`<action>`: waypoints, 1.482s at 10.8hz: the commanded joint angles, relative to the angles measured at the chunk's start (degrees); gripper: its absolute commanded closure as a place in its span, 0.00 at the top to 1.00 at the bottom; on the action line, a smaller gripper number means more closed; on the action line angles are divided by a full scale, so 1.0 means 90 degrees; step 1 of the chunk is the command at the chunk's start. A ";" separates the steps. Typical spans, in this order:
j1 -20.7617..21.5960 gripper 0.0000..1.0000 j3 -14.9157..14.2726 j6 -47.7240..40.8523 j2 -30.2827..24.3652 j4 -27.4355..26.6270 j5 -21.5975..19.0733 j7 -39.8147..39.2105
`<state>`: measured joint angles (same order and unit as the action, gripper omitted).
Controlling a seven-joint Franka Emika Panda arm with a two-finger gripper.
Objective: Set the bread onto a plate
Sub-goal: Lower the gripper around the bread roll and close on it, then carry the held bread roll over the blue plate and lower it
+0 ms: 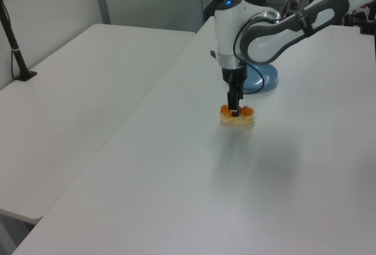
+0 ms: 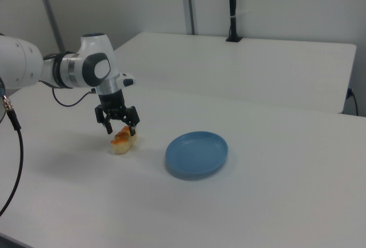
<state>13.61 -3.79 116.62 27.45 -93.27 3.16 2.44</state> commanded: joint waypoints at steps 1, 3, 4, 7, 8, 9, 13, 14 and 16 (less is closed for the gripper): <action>0.0050 0.78 -0.0048 0.0402 0.0036 -0.0280 0.0128 0.0110; 0.0079 0.55 -0.0048 0.0412 0.0055 -0.0330 0.0128 0.0110; 0.0050 0.53 -0.0048 0.0363 0.0017 -0.0320 0.0118 0.0100; -0.0348 0.45 -0.0125 0.0294 -0.0305 -0.0193 0.0118 -0.0172; -0.0611 0.45 -0.0145 0.0246 -0.0315 -0.0019 0.0118 -0.0464; -0.0730 0.45 -0.0358 0.0178 -0.0306 0.0060 0.0137 -0.0718; -0.1207 0.46 -0.1122 0.0226 -0.0092 0.0354 -0.0038 -0.1774; -0.1306 0.46 -0.1122 0.0245 -0.0072 0.0354 -0.0048 -0.1882; -0.1453 0.47 -0.1093 0.0275 0.0045 0.0344 -0.0058 -0.1941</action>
<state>0.94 -13.58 118.75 26.62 -90.73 3.67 -13.39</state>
